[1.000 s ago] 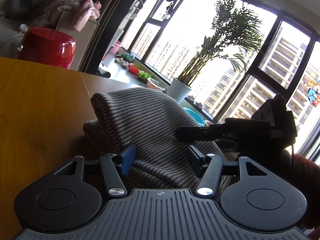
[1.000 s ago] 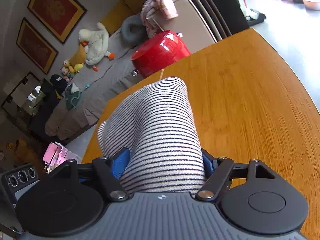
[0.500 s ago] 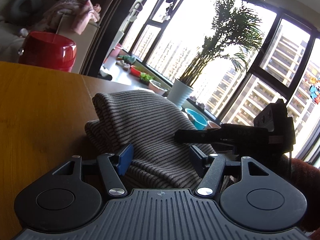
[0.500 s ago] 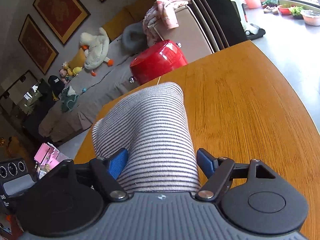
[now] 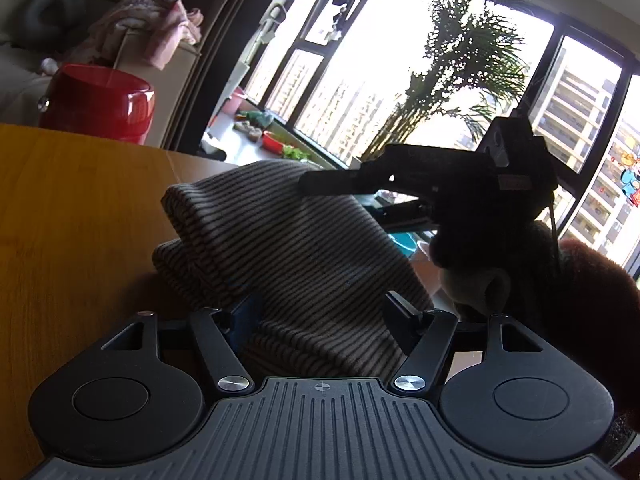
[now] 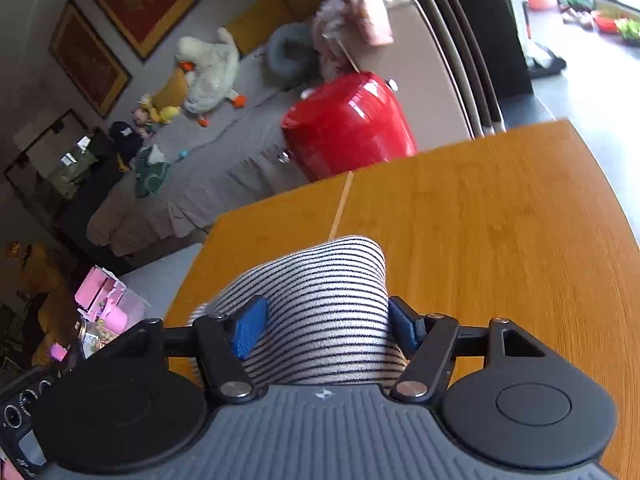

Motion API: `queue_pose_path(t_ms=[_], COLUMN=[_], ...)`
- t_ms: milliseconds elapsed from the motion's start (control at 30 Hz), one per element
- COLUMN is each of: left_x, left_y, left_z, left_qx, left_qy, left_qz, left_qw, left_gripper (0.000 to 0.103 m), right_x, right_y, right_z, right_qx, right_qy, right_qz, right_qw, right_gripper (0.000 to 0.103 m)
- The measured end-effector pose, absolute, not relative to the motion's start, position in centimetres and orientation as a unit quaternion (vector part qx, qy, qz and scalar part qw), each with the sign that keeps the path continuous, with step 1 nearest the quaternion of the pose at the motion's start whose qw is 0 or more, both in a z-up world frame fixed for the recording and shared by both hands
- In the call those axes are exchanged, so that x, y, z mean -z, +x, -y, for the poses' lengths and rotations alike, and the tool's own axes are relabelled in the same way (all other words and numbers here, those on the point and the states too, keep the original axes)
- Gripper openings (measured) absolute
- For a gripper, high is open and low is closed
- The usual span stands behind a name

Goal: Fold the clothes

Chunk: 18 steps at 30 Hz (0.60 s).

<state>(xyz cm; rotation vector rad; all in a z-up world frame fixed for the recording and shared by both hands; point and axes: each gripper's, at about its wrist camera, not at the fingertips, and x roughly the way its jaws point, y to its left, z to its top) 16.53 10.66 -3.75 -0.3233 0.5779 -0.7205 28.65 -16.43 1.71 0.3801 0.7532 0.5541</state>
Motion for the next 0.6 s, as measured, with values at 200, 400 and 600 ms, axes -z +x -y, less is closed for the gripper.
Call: queue_pose_path(t_ms=[200, 400, 600], left_x=[3.6, 3.5, 3.3], left_y=[16.0, 15.9, 16.8], left_z=[-9.8, -9.8, -11.0], left_qx=[0.347, 0.348, 0.345], left_qy=[-0.130, -0.131, -0.181], left_qz=[-0.268, -0.266, -0.277], left_qw=[0.889, 0.889, 0.879], left_gripper=[0.086, 0.086, 0.083], right_x=[-2.1, -0.2, 0.3], right_y=[27.4, 26.5, 24.1], right_z=[15.6, 16.8, 17.8], right_qx=[-0.242, -0.195, -0.199], right_qy=[0.118, 0.125, 0.130], right_qz=[-0.345, -0.350, -0.346], right_qw=[0.899, 0.907, 0.908], right_gripper=[0.065, 0.072, 0.078])
